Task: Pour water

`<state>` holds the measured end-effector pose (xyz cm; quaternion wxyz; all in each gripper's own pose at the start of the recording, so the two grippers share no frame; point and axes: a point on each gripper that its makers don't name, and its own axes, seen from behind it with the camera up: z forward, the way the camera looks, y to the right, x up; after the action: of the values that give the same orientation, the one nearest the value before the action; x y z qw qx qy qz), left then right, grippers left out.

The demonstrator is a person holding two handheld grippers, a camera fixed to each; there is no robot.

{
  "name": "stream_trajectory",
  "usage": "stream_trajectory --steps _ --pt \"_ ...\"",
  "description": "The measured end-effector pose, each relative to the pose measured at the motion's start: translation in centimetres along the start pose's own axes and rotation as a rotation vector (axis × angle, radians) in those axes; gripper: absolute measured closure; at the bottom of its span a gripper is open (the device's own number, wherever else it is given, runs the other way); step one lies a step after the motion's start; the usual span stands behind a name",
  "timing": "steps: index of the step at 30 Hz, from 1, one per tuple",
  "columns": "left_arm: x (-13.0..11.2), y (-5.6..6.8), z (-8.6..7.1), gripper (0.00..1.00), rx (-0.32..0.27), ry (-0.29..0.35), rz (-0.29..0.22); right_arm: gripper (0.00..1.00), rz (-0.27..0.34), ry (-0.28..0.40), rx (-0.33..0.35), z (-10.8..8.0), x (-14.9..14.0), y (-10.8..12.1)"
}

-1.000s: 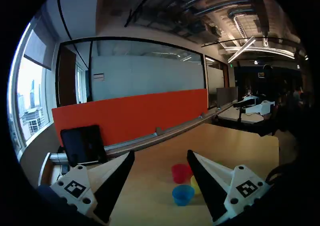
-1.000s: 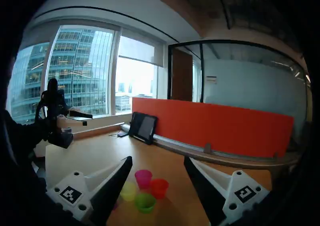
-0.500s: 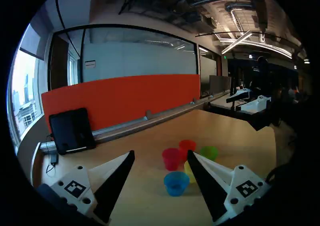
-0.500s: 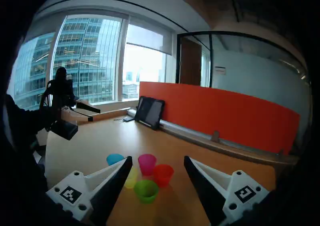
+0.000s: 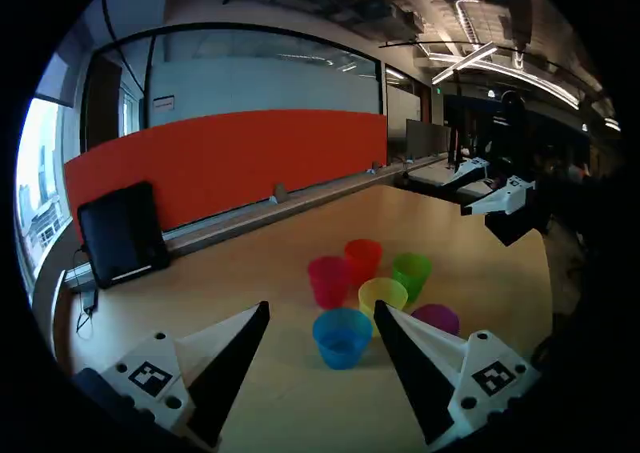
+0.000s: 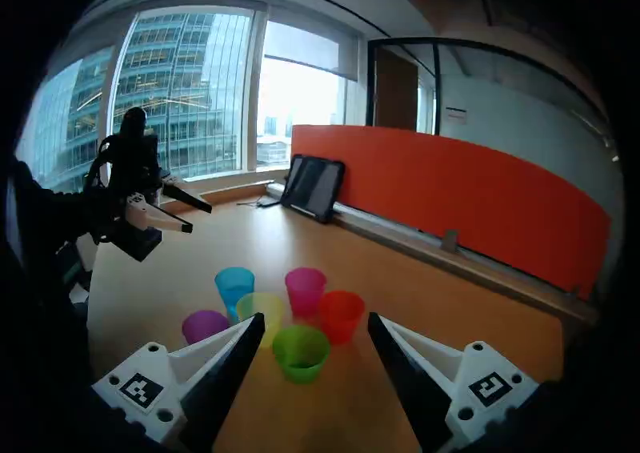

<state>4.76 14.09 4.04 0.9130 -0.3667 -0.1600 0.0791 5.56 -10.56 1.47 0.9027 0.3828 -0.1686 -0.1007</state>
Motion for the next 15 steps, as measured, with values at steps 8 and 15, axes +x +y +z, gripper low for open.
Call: stream_trajectory --steps 8,15 --pt "-2.9 0.9 1.1 0.03 -0.034 -0.078 0.026 0.0 -0.016 -0.055 0.024 1.3 -2.8 -0.4" --pt "-5.4 1.9 1.9 0.03 -0.074 -0.14 0.028 0.0 -0.026 -0.096 0.044 2.4 -4.7 -0.8"
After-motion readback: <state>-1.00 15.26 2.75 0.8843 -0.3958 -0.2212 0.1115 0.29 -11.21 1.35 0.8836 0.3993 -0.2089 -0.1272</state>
